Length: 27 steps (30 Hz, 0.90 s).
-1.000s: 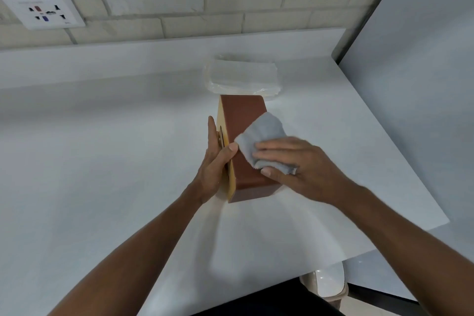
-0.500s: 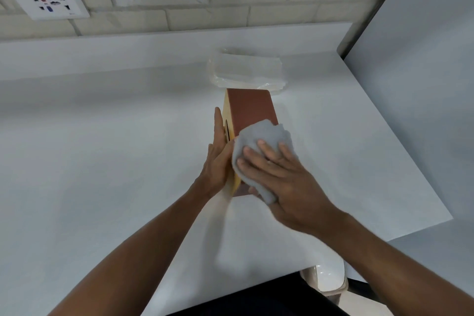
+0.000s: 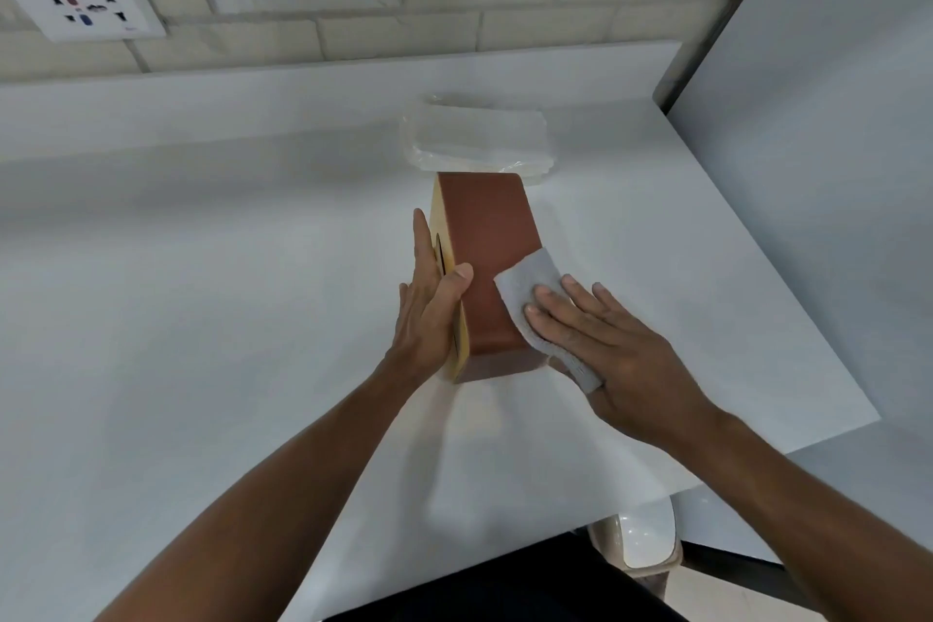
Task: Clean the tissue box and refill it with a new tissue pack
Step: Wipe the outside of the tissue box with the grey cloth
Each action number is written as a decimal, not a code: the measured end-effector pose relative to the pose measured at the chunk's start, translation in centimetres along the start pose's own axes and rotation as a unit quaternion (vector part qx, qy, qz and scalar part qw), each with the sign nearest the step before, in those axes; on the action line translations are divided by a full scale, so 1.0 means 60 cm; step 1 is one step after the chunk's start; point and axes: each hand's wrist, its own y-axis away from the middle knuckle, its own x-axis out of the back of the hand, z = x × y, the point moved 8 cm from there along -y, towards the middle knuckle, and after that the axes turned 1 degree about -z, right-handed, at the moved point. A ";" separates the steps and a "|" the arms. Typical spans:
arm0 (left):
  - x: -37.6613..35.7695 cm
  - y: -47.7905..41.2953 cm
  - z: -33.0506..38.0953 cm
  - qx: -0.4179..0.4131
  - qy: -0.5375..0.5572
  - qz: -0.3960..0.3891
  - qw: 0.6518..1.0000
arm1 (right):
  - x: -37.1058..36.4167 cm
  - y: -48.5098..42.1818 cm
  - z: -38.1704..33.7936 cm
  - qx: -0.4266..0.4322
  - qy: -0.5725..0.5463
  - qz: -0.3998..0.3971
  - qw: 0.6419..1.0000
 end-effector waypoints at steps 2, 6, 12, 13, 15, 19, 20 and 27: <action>-0.002 -0.001 -0.003 0.000 0.024 0.008 1.000 | -0.015 0.004 -0.022 0.010 -0.001 0.013 1.000; -0.004 0.003 0.000 -0.003 0.021 0.009 1.000 | -0.017 0.014 -0.025 0.023 -0.003 0.022 1.000; -0.002 0.001 -0.002 0.020 0.008 0.017 1.000 | -0.038 -0.020 -0.056 0.006 0.000 0.020 1.000; 0.000 0.001 -0.004 0.025 0.016 0.021 0.999 | -0.041 -0.013 -0.059 0.033 0.006 0.003 0.999; 0.001 0.002 -0.005 0.030 0.030 0.022 0.999 | -0.024 -0.012 -0.020 0.000 -0.017 -0.001 1.000; -0.006 0.001 0.001 0.028 0.032 -0.001 0.999 | -0.011 -0.071 0.043 -0.144 -0.089 -0.016 0.985; -0.005 0.000 0.004 0.027 0.032 0.000 0.999 | -0.017 -0.094 0.045 -0.159 -0.106 -0.032 0.981; -0.001 0.002 0.009 0.026 -0.007 0.023 0.999 | -0.014 -0.086 -0.018 -0.058 -0.069 -0.080 0.993</action>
